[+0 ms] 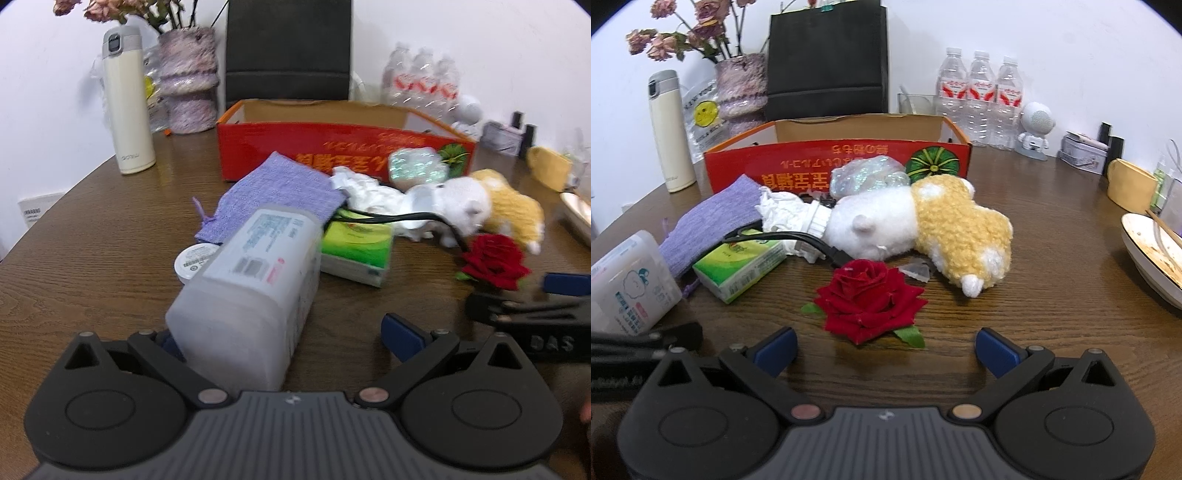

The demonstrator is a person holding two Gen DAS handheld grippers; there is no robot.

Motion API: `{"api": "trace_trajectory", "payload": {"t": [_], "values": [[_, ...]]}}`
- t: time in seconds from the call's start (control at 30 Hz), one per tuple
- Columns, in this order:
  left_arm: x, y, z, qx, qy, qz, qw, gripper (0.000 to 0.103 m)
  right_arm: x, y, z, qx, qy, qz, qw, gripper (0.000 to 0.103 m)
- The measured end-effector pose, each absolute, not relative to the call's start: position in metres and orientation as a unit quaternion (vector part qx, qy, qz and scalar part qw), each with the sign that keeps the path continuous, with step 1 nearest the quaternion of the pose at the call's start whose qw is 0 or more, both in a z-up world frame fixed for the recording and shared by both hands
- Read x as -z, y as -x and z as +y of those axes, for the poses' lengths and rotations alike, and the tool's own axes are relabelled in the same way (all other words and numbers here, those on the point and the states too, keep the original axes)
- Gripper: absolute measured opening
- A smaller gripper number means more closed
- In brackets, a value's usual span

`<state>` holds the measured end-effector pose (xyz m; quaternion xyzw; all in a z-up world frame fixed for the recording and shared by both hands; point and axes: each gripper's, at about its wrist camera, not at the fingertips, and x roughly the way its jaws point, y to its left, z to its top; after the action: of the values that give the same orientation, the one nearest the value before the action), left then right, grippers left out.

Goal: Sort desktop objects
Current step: 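Grasp the white plastic container with left tool while right tool grasps the plush toy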

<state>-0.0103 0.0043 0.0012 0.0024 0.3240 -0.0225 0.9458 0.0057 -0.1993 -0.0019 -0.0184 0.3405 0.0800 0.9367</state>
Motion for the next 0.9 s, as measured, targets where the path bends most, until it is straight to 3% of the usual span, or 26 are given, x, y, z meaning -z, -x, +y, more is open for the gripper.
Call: {"api": "trace_trajectory", "payload": {"t": [0.2, 0.37, 0.5, 0.53, 0.67, 0.9], "values": [[-0.028, 0.035, 0.02, 0.04, -0.008, 0.239, 0.97, 0.103, -0.023, 0.015, -0.225, -0.109, -0.012, 0.272, 0.956, 0.095], [-0.024, 0.012, 0.039, 0.024, 0.021, 0.258, 0.966, 0.103, -0.042, -0.015, -0.237, -0.054, 0.04, 0.25, 0.966, 0.093], [-0.02, 0.011, 0.047, 0.048, 0.057, 0.254, 0.964, 0.102, -0.039, -0.048, -0.247, -0.057, 0.057, 0.274, 0.958, 0.076], [-0.02, 0.011, 0.047, 0.052, 0.059, 0.252, 0.965, 0.095, -0.037, -0.054, -0.248, -0.063, 0.056, 0.281, 0.956, 0.067], [-0.018, 0.009, 0.046, 0.055, 0.049, 0.272, 0.959, 0.047, -0.03, -0.074, -0.247, -0.093, 0.045, 0.306, 0.946, 0.055], [-0.02, 0.02, 0.039, 0.052, 0.042, 0.27, 0.96, 0.045, -0.022, -0.075, -0.239, -0.097, 0.073, 0.312, 0.942, 0.051]]}}
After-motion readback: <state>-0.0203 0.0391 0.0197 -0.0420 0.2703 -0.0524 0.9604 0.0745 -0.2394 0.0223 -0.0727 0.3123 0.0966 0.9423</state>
